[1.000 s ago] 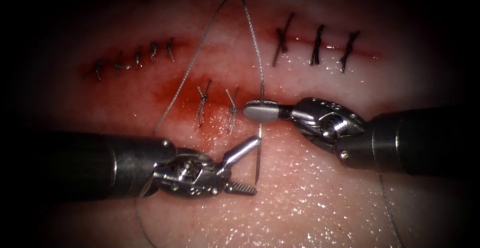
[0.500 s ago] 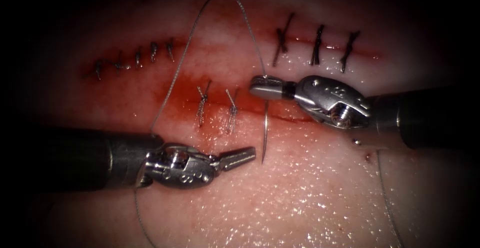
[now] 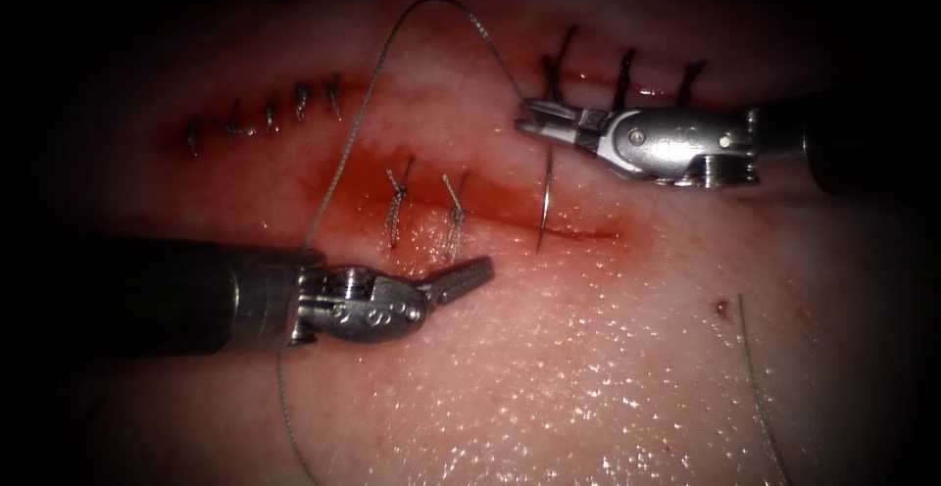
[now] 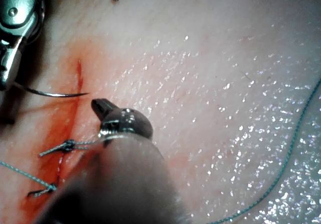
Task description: Wound Closure
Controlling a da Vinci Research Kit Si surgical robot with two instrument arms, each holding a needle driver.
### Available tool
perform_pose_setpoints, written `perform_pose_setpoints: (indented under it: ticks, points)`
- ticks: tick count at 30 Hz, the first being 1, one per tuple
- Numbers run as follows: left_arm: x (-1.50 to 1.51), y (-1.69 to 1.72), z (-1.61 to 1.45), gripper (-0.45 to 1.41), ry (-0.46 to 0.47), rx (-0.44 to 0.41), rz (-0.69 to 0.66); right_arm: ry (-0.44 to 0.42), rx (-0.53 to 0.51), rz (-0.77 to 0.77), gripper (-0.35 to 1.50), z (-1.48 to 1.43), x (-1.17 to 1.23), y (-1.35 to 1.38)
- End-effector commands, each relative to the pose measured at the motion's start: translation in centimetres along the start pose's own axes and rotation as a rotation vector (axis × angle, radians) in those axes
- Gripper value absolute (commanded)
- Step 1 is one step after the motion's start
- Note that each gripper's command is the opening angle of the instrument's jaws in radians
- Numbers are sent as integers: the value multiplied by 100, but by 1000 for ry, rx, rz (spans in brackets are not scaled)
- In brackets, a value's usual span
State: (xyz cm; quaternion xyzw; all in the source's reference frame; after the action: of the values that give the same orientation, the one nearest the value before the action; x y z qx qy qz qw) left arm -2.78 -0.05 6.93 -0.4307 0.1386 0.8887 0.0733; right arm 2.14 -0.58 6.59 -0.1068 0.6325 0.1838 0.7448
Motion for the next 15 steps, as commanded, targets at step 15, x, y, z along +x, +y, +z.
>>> perform_pose_setpoints:
  ticks: [15]
  points:
    - [-25,14,47,-1,-117,-42,-66,88,19,-230,-35,23,-1,4]
